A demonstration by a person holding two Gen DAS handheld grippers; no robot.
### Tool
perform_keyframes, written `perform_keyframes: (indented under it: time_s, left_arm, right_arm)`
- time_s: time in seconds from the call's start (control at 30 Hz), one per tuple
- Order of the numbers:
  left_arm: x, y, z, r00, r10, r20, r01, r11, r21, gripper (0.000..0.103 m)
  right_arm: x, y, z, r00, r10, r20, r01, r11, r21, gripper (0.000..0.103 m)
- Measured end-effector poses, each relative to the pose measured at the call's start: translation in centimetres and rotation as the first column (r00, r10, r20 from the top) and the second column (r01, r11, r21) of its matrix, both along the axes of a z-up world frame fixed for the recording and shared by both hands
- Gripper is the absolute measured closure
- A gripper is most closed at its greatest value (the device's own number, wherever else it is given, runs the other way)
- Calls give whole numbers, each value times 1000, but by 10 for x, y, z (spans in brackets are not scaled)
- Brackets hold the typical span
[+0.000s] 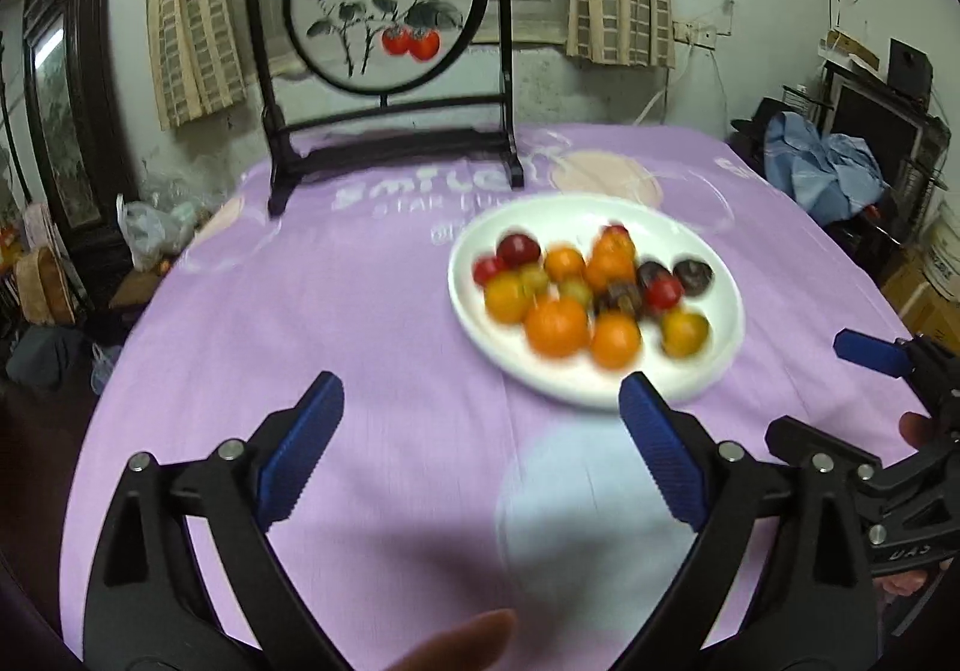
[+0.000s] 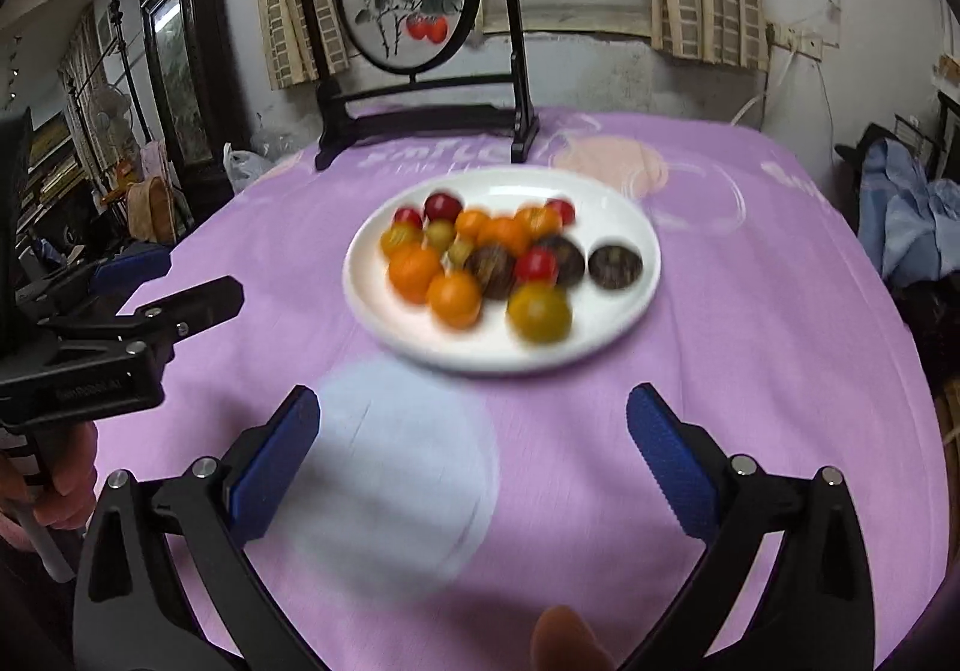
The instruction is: Organize fruits
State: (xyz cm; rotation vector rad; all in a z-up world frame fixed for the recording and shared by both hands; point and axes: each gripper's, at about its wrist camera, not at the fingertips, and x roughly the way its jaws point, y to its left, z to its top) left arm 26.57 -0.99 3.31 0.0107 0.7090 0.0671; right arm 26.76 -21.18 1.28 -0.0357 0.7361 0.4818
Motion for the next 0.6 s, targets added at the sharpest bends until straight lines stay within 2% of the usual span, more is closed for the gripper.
perform_keyframes:
  time_s: [0.13,0.27,0.4,0.6]
  left_arm:
    - [-43,2,-9,999,3,-45,-5,999,-35,8]
    - [-79,1,-11,999,7,-43,-8,1000,-29,8]
    - [-101,0,-8,1000,13,-27,-13,1000,-17,8]
    - [-115,-3,-4,1000,9,-21,-9,1000,1,8]
  right_arm:
    - [-46,-5,-6,999,-39,-3,39,999,-26,1]
    - [-77,-7,-6,999,-43,11,44,997,-62,1]
    - [-94,-8,-5,999,-41,21,42,996,-73,1]
    - [-102,-10,0,998,-54,34,57,996,-72,1]
